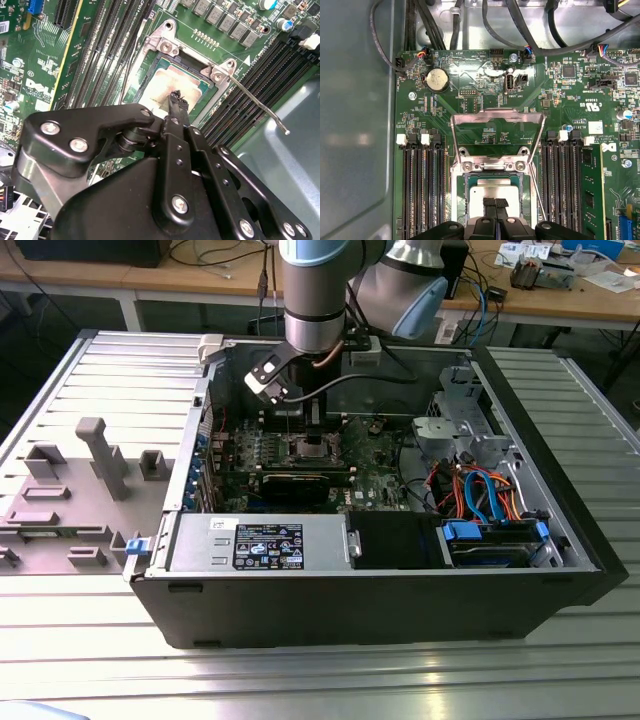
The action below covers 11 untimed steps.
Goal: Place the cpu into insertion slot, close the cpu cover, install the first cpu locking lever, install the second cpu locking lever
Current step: 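Close the cpu cover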
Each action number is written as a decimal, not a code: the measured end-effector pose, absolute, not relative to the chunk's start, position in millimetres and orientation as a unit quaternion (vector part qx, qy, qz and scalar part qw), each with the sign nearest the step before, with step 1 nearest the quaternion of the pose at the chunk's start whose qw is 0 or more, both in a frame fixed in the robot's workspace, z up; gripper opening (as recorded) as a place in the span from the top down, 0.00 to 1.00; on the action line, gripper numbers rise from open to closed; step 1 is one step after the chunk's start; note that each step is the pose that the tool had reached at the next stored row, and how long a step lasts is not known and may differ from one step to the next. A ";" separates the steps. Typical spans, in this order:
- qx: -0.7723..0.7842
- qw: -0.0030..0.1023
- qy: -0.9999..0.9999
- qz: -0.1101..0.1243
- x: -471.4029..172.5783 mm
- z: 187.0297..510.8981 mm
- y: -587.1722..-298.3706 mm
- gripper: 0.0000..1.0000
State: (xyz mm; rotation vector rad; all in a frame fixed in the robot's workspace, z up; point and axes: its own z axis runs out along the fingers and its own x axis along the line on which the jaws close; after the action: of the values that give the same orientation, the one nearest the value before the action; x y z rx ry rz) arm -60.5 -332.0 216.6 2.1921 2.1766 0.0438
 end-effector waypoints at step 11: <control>0.709 0.025 0.704 0.013 -60.3 217.5 -332.0 0.89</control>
State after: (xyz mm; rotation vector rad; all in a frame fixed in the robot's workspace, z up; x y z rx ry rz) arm -60.3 -332.0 217.5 2.1932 2.1778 0.0410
